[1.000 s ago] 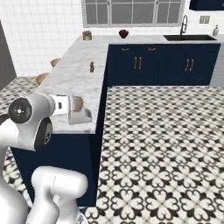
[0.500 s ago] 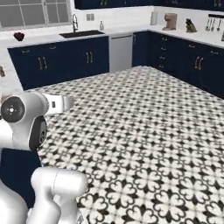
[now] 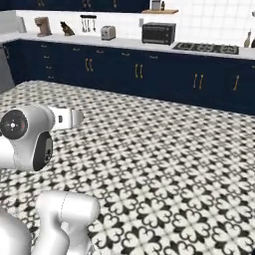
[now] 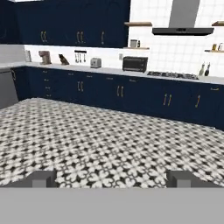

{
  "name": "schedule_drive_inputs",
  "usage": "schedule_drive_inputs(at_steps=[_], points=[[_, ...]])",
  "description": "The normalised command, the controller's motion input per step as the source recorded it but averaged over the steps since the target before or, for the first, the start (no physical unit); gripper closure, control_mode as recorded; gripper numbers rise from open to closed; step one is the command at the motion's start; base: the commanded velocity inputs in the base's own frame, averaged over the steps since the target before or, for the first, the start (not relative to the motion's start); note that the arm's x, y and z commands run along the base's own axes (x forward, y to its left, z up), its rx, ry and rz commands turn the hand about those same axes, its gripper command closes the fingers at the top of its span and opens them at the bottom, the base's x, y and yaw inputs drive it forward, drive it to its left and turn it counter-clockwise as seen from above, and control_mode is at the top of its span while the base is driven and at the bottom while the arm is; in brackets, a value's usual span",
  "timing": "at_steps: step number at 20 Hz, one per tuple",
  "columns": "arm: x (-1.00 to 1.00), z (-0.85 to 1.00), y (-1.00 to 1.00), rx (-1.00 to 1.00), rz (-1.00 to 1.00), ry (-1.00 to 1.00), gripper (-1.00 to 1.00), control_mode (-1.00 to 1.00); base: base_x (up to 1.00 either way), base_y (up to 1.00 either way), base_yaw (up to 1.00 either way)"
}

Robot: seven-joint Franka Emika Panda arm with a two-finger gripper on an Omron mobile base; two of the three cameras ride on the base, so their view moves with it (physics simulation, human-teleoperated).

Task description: Pick the honey bottle and place it on the digital scale for weighing, and close the cabinet.

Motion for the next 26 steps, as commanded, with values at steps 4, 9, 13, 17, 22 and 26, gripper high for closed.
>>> schedule_drive_inputs(at_steps=[4,9,13,17,22,26], points=[[0.00,0.00,0.00,0.00,0.00,0.00,-1.00,1.00,0.00,0.01,-1.00],[0.00,0.00,0.00,0.00,0.00,0.00,-1.00,1.00,0.00,0.07,-1.00],[0.00,0.00,0.00,0.00,0.00,0.00,-1.00,1.00,0.00,0.11,-1.00],[0.00,0.00,0.00,0.00,0.00,0.00,-1.00,1.00,0.00,0.10,-1.00],[0.00,0.00,0.00,0.00,0.00,0.00,-1.00,1.00,0.00,0.10,-1.00],[0.00,0.00,0.00,0.00,0.00,0.00,-1.00,1.00,0.30,0.47,-0.87]])
